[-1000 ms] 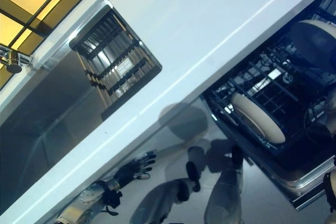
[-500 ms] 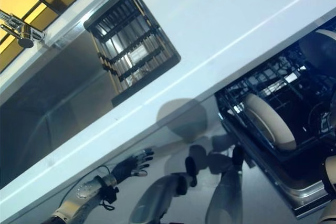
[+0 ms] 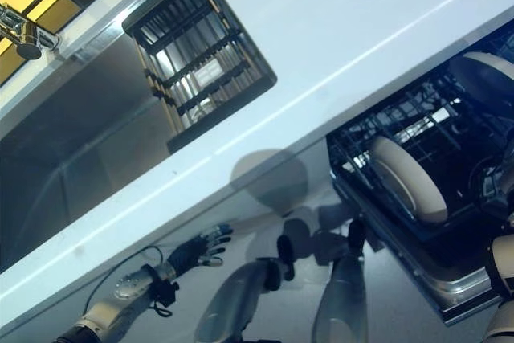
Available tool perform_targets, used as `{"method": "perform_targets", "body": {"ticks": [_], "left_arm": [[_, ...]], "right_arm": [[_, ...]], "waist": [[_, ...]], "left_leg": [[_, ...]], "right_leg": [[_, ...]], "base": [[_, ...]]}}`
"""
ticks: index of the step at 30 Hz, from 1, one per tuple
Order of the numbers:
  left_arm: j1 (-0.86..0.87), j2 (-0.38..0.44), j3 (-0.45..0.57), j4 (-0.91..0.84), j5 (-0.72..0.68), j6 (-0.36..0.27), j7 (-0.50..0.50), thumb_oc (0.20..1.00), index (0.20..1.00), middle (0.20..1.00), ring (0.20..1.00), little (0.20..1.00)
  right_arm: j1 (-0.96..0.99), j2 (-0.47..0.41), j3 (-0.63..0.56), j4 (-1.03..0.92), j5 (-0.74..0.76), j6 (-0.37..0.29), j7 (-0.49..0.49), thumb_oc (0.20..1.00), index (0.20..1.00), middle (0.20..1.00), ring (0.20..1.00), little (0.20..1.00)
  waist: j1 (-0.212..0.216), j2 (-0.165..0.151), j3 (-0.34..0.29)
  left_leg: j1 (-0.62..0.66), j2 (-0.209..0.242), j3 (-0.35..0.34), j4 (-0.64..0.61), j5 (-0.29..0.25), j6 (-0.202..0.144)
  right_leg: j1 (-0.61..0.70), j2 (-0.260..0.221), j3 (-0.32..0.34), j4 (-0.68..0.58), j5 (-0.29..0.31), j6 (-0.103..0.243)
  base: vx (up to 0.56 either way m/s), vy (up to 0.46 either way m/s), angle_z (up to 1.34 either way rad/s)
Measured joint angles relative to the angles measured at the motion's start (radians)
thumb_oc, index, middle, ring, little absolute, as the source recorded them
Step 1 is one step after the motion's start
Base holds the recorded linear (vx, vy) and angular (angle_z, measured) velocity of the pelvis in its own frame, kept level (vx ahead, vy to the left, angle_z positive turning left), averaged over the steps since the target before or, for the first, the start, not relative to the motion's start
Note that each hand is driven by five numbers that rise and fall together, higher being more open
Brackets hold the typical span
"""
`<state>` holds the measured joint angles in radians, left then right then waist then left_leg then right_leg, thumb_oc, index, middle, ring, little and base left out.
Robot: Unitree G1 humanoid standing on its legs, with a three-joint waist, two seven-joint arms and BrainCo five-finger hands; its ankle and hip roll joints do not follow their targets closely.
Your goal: Pick up plates and place into dishwasher.
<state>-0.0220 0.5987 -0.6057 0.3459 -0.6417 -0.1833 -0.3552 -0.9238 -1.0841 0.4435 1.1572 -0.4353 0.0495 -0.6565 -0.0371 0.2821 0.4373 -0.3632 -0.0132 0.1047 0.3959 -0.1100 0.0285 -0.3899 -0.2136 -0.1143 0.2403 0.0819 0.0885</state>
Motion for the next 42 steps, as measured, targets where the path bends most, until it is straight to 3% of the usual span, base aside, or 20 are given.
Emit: {"method": "perform_targets", "body": {"ticks": [9,16,22,29,37,39,42], "left_arm": [[0.000,0.011,0.001,0.003,0.000,0.001,0.000,1.000,1.000,1.000,1.000,1.000],[0.002,0.012,0.005,0.009,0.000,0.002,0.000,1.000,1.000,1.000,1.000,1.000],[0.035,0.006,0.066,0.033,0.041,0.006,0.001,1.000,1.000,1.000,1.000,1.000],[0.093,-0.013,0.106,0.100,0.087,0.008,-0.002,1.000,1.000,1.000,1.000,1.000],[0.125,-0.069,0.125,0.155,0.119,0.010,-0.012,1.000,1.000,1.000,1.000,1.000],[0.133,-0.086,0.136,0.155,0.119,0.010,-0.016,1.000,1.000,1.000,1.000,1.000],[0.138,-0.121,0.150,0.188,0.122,0.009,-0.019,1.000,1.000,1.000,1.000,1.000]], "right_arm": [[0.000,0.011,-0.008,0.000,0.071,-0.017,0.013,1.000,1.000,1.000,1.000,1.000],[0.038,0.013,-0.045,-0.063,0.180,-0.110,0.124,1.000,1.000,1.000,1.000,1.000],[0.291,0.019,-0.166,-0.296,0.269,-0.127,0.205,1.000,1.000,1.000,1.000,1.000],[0.509,0.073,-0.297,-0.442,0.292,-0.127,0.240,1.000,1.000,1.000,1.000,1.000],[0.628,0.099,-0.401,-0.493,0.314,-0.125,0.262,1.000,1.000,1.000,1.000,1.000],[0.647,0.113,-0.431,-0.523,0.380,-0.121,0.262,1.000,1.000,1.000,1.000,1.000],[0.684,0.222,-0.538,-0.571,0.629,-0.120,0.311,1.000,1.000,1.000,1.000,1.000]], "waist": [[0.000,-0.027,-0.013],[-0.005,-0.035,-0.027],[-0.011,-0.074,-0.057],[-0.067,-0.139,-0.094],[-0.093,-0.134,-0.103],[-0.094,-0.126,-0.110],[-0.096,-0.124,-0.114]], "left_leg": [[0.002,0.003,0.002,0.005,0.000,-0.003],[0.004,0.004,0.003,0.005,-0.002,-0.002],[0.050,0.011,0.019,-0.006,-0.015,-0.003],[0.121,0.018,0.043,-0.043,-0.018,-0.006],[0.197,0.024,0.076,-0.080,-0.025,-0.009],[0.202,0.024,0.081,-0.086,-0.025,-0.009],[0.237,0.027,0.085,-0.103,-0.026,-0.011]], "right_leg": [[0.003,0.003,0.001,0.004,0.001,-0.004],[0.004,0.006,0.004,0.004,0.002,-0.004],[0.039,0.019,0.021,-0.013,0.001,-0.003],[0.094,0.025,0.039,-0.047,0.002,-0.003],[0.145,0.038,0.069,-0.072,0.004,0.000],[0.146,0.039,0.074,-0.075,0.004,0.000],[0.178,0.046,0.077,-0.088,0.004,-0.001]], "base": [[0.00,0.000,0.00],[0.02,0.041,-0.01],[0.04,0.026,-0.10],[0.07,0.004,-0.10],[0.06,0.018,-0.13],[0.06,0.017,-0.09],[0.05,-0.010,-0.06]]}}
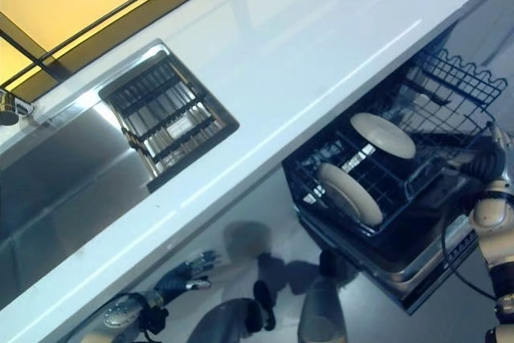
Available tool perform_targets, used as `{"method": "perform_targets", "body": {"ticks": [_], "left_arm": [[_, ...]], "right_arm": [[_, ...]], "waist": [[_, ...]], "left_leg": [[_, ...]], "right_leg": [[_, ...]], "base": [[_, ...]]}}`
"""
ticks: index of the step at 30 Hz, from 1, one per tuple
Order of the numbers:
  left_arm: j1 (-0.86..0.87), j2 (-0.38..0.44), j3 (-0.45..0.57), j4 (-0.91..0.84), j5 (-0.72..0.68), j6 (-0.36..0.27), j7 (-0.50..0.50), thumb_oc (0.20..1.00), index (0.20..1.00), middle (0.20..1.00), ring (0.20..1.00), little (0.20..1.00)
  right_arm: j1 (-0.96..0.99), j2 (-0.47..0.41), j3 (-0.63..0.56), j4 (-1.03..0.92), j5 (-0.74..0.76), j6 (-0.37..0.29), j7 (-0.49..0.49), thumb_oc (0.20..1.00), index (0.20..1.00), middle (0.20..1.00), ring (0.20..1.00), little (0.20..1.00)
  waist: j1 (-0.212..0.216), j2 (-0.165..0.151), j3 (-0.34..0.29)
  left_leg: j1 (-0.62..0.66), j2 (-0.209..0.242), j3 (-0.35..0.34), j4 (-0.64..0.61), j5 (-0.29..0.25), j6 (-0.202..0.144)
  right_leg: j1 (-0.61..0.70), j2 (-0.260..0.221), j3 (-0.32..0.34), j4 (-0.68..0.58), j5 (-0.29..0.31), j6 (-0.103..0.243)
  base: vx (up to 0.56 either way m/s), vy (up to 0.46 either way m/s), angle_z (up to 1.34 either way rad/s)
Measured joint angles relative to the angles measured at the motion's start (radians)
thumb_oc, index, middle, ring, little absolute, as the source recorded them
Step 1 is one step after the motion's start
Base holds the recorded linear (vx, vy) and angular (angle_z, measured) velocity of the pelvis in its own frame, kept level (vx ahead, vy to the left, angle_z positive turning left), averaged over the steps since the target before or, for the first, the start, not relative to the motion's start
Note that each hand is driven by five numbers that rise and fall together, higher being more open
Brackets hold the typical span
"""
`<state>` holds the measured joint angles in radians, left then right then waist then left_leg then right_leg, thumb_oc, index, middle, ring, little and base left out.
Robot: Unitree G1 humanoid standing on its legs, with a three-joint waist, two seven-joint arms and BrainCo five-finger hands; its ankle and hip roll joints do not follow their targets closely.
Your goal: Pick up plates and place into dishwasher.
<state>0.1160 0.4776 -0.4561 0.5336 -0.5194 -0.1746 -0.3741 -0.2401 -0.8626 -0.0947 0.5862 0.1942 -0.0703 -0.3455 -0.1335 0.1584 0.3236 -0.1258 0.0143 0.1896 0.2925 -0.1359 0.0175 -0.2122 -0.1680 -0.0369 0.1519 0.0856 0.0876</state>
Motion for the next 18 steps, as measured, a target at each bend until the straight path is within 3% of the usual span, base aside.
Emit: {"method": "perform_targets", "body": {"ticks": [5,8,11,18], "left_arm": [[0.023,-0.052,0.008,0.048,0.036,-0.014,0.007,1.000,1.000,1.000,1.000,1.000],[0.027,-0.076,0.007,0.070,0.036,-0.020,0.015,1.000,1.000,1.000,1.000,1.000],[0.026,-0.078,0.004,0.070,0.036,-0.030,0.028,1.000,1.000,1.000,1.000,1.000],[0.025,-0.053,-0.027,0.047,0.035,-0.031,0.049,1.000,1.000,1.000,1.000,1.000]], "right_arm": [[0.057,0.204,-0.063,-0.003,0.407,0.004,0.111,1.000,1.000,1.000,1.000,1.000],[0.067,0.298,-0.085,0.011,0.609,-0.015,0.128,1.000,1.000,1.000,1.000,1.000],[0.066,0.344,-0.086,0.014,0.671,-0.042,0.072,1.000,1.000,1.000,1.000,1.000],[0.011,0.342,-0.088,0.074,0.722,-0.063,-0.014,1.000,1.000,1.000,1.000,1.000]], "waist": [[-0.014,-0.002,-0.033],[-0.015,-0.004,-0.038],[-0.011,-0.004,-0.040],[0.017,-0.004,-0.041]], "left_leg": [[0.031,0.005,0.004,-0.023,-0.001,-0.003],[0.046,0.009,0.007,-0.030,-0.003,-0.006],[0.044,0.011,0.004,-0.025,-0.003,-0.007],[0.026,0.014,-0.015,0.001,-0.006,-0.010]], "right_leg": [[0.028,0.008,0.002,-0.017,-0.001,-0.001],[0.043,0.012,0.002,-0.026,-0.001,-0.002],[0.043,0.014,0.000,-0.020,-0.002,-0.003],[0.034,0.012,-0.014,0.006,-0.013,-0.008]], "base": [[0.06,-0.068,-0.04],[0.03,-0.071,-0.03],[0.00,-0.014,0.02],[0.00,0.004,0.07]]}}
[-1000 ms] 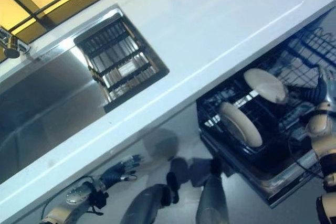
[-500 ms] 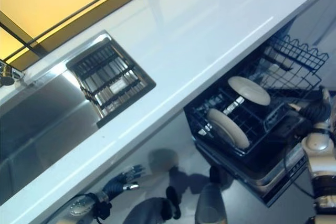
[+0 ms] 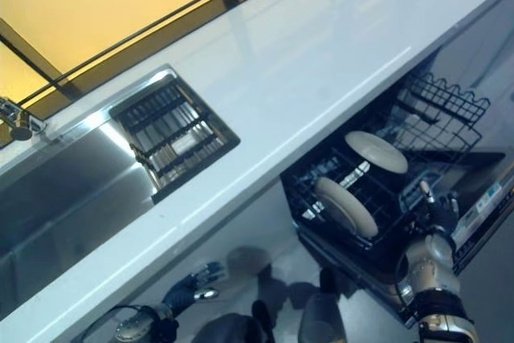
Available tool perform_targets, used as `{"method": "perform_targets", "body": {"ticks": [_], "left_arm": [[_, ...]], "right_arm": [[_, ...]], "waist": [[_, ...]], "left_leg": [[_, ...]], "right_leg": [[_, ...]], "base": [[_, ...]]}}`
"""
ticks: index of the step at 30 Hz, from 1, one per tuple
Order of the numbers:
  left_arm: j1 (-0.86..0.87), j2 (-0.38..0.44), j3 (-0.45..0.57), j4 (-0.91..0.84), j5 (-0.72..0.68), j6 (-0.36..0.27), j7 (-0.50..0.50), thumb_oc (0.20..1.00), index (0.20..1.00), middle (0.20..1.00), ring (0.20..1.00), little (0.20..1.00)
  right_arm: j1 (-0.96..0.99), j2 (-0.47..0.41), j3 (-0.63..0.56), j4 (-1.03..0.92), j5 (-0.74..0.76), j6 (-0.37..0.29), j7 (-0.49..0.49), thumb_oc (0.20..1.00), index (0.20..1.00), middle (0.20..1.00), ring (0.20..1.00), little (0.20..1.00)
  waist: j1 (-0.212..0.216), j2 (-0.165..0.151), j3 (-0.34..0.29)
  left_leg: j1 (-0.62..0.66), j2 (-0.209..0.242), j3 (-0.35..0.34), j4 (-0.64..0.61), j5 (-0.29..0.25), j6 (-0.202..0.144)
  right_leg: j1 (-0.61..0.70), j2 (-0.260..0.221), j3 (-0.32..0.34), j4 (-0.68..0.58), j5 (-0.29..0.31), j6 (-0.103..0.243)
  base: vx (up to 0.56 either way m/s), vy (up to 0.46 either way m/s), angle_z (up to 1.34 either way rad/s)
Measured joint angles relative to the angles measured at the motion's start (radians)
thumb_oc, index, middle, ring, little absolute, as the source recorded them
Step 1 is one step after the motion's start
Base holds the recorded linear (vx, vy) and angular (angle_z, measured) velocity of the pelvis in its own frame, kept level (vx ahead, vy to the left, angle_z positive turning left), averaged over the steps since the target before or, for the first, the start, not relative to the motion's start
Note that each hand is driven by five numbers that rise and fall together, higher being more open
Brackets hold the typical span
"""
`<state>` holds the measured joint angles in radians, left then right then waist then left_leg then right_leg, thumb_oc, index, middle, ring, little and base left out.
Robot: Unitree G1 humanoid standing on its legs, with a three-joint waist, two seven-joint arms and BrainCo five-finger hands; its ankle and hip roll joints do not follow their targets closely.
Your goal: Pick up plates and place into dishwasher.
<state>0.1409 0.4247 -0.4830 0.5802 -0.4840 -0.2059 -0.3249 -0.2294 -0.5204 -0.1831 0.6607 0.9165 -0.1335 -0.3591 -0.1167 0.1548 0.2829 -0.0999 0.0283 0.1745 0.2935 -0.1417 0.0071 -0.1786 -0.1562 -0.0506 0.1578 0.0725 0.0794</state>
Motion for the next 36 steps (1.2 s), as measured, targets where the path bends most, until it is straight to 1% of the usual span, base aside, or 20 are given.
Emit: {"method": "perform_targets", "body": {"ticks": [4,8,10,13,14,16,18,20,23,27,30,36], "left_arm": [[-0.004,0.016,-0.036,-0.010,-0.001,-0.001,0.008,1.000,1.000,1.000,1.000,1.000],[-0.013,0.019,-0.065,-0.010,-0.010,-0.012,0.019,1.000,1.000,1.000,1.000,1.000],[-0.036,0.027,-0.095,-0.012,-0.018,-0.019,0.028,1.000,1.000,1.000,1.000,1.000],[-0.067,0.031,-0.126,-0.025,-0.030,-0.027,0.039,1.000,1.000,1.000,1.000,1.000],[-0.071,0.031,-0.129,-0.035,-0.046,-0.027,0.041,1.000,1.000,1.000,1.000,1.000],[-0.079,0.036,-0.144,-0.055,-0.060,-0.030,0.047,1.000,1.000,1.000,1.000,1.000],[-0.107,0.040,-0.169,-0.058,-0.062,-0.033,0.055,1.000,1.000,1.000,1.000,1.000],[-0.123,0.044,-0.169,-0.071,-0.074,-0.036,0.064,1.000,1.000,1.000,1.000,1.000],[-0.126,0.048,-0.170,-0.079,-0.089,-0.036,0.075,1.000,1.000,1.000,1.000,1.000],[-0.127,0.049,-0.173,-0.089,-0.089,-0.041,0.081,1.000,1.000,1.000,1.000,1.000],[-0.129,0.049,-0.174,-0.094,-0.090,-0.042,0.086,1.000,1.000,1.000,1.000,1.000],[-0.146,0.049,-0.177,-0.095,-0.099,-0.045,0.104,1.000,1.000,1.000,1.000,1.000]], "right_arm": [[-0.046,0.000,0.010,0.055,0.001,-0.003,-0.037,1.000,1.000,1.000,1.000,1.000],[-0.122,-0.006,0.014,0.207,-0.003,-0.015,-0.098,1.000,1.000,1.000,1.000,1.000],[-0.174,-0.028,0.032,0.285,-0.015,-0.015,-0.116,1.000,1.000,1.000,1.000,1.000],[-0.250,-0.064,0.041,0.361,-0.022,-0.014,-0.116,1.000,1.000,1.000,1.000,1.000],[-0.271,-0.067,0.042,0.384,-0.021,-0.018,-0.115,1.000,1.000,1.000,1.000,1.000],[-0.306,-0.083,0.044,0.430,-0.016,-0.016,-0.090,1.000,1.000,1.000,1.000,1.000],[-0.337,-0.100,0.056,0.472,0.001,-0.015,-0.055,1.000,1.000,1.000,1.000,1.000],[-0.367,-0.122,0.072,0.496,0.022,-0.013,-0.040,1.000,1.000,1.000,1.000,1.000],[-0.376,-0.125,0.076,0.505,0.058,-0.013,0.004,1.000,1.000,1.000,1.000,1.000],[-0.396,-0.140,0.078,0.529,0.071,-0.013,0.081,1.000,1.000,1.000,1.000,1.000],[-0.398,-0.144,0.079,0.533,0.074,-0.012,0.103,1.000,1.000,1.000,1.000,1.000],[-0.400,-0.147,0.087,0.536,0.058,-0.005,0.103,1.000,1.000,1.000,1.000,1.000]], "waist": [[0.001,0.002,-0.001],[0.007,0.013,0.004],[0.012,0.028,0.020],[0.023,0.059,0.052],[0.024,0.062,0.060],[0.026,0.064,0.068],[0.026,0.072,0.088],[0.027,0.077,0.106],[0.028,0.078,0.120],[0.029,0.095,0.140],[0.029,0.096,0.142],[0.031,0.092,0.146]], "left_leg": [[-0.030,-0.002,-0.010,0.019,0.001,0.002],[-0.062,-0.003,-0.014,0.040,0.002,0.004],[-0.073,-0.004,-0.018,0.052,0.002,0.004],[-0.088,-0.008,-0.023,0.068,0.002,0.004],[-0.092,-0.009,-0.024,0.071,0.002,0.004],[-0.113,-0.014,-0.027,0.081,0.004,0.006],[-0.136,-0.016,-0.033,0.100,0.005,0.008],[-0.159,-0.017,-0.040,0.113,0.006,0.009],[-0.160,-0.016,-0.043,0.117,0.006,0.009],[-0.164,-0.016,-0.046,0.118,0.006,0.009],[-0.174,-0.016,-0.052,0.118,0.008,0.007],[-0.174,-0.016,-0.052,0.115,0.008,0.007]], "right_leg": [[-0.025,-0.003,0.000,0.015,-0.001,0.000],[-0.053,-0.006,0.001,0.034,-0.002,0.000],[-0.062,-0.008,0.001,0.044,-0.002,0.000],[-0.074,-0.013,-0.001,0.061,-0.002,0.000],[-0.079,-0.015,-0.001,0.068,-0.003,0.000],[-0.101,-0.021,-0.001,0.083,-0.004,0.001],[-0.118,-0.024,-0.002,0.097,-0.004,0.001],[-0.137,-0.025,-0.002,0.109,-0.004,0.001],[-0.139,-0.024,-0.002,0.117,-0.006,0.000],[-0.143,-0.023,-0.003,0.119,-0.006,-0.001],[-0.151,-0.023,-0.010,0.119,-0.008,-0.004],[-0.151,-0.023,-0.011,0.120,-0.010,-0.004]], "base": [[-0.04,0.016,0.08],[-0.04,0.031,0.04],[-0.04,0.036,0.03],[-0.07,0.023,0.06],[-0.07,0.016,0.06],[-0.08,0.016,0.06],[-0.08,0.012,0.11],[-0.05,0.004,0.10],[-0.04,0.001,0.00],[0.00,0.000,0.00],[-0.01,0.014,0.04],[0.00,0.000,0.00]]}}
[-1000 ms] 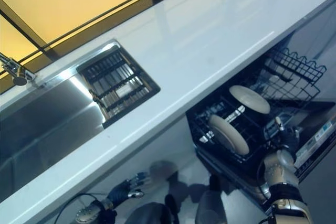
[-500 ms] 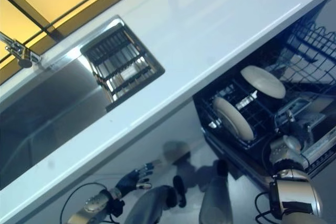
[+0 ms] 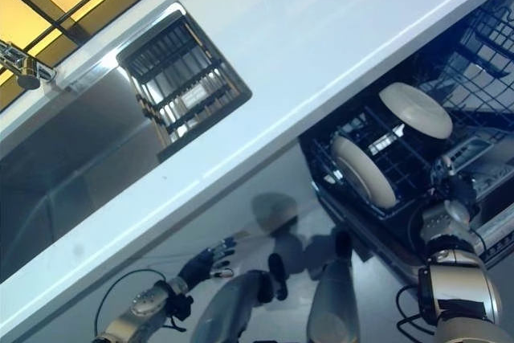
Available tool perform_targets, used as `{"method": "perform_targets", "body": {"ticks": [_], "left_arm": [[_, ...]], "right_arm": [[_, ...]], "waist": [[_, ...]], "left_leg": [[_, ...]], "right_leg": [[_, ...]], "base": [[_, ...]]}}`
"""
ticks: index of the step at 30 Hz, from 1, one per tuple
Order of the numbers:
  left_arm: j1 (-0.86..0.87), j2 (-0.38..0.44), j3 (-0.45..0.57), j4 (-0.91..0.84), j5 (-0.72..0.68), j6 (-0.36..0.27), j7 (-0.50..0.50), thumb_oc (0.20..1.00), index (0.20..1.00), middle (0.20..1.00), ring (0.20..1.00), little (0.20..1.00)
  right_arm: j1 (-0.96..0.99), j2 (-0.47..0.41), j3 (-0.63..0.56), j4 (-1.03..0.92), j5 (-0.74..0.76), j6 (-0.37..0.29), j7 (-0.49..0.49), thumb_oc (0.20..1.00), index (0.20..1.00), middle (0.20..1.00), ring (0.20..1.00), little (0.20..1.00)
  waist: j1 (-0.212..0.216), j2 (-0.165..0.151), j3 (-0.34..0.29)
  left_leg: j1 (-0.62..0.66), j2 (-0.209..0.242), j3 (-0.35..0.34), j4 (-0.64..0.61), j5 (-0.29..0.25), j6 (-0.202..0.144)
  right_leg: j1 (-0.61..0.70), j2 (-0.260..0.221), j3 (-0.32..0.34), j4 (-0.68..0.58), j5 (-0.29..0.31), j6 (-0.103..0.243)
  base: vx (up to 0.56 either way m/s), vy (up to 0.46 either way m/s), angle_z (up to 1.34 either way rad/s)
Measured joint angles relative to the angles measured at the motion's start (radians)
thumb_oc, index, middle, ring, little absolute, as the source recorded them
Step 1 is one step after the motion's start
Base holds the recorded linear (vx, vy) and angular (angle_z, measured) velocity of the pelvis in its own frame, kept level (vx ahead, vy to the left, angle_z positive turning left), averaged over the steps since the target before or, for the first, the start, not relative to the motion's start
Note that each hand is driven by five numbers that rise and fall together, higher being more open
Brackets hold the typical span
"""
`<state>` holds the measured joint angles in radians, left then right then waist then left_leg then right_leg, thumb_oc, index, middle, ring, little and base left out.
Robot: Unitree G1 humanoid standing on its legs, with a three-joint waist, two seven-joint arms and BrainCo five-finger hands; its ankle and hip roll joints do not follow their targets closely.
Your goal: Pick up plates and place into dishwasher.
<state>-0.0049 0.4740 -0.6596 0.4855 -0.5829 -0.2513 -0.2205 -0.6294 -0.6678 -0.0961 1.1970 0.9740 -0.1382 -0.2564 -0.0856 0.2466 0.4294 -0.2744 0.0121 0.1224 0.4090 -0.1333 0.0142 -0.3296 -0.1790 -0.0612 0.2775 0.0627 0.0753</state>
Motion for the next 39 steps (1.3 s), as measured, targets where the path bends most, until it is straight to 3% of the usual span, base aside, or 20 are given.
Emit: {"method": "perform_targets", "body": {"ticks": [23,39], "left_arm": [[0.002,0.001,-0.017,0.001,0.000,-0.016,0.025,1.000,1.000,1.000,1.000,1.000],[-0.001,0.010,-0.010,-0.003,0.000,-0.019,0.034,1.000,1.000,1.000,1.000,1.000]], "right_arm": [[-0.072,-0.021,0.069,0.001,-0.021,0.040,-0.044,1.000,1.000,1.000,1.000,1.000],[-0.255,0.033,0.114,-0.048,-0.018,0.024,0.019,1.000,1.000,1.000,1.000,1.000]], "waist": [[0.046,-0.029,0.031],[0.112,-0.034,0.058]], "left_leg": [[-0.015,-0.005,-0.036,0.002,0.003,-0.003],[-0.017,-0.005,-0.077,-0.015,0.032,-0.017]], "right_leg": [[0.009,0.002,-0.023,-0.003,-0.001,-0.002],[0.015,0.002,-0.065,0.005,-0.010,-0.017]], "base": [[0.00,0.002,0.02],[0.00,0.000,0.08]]}}
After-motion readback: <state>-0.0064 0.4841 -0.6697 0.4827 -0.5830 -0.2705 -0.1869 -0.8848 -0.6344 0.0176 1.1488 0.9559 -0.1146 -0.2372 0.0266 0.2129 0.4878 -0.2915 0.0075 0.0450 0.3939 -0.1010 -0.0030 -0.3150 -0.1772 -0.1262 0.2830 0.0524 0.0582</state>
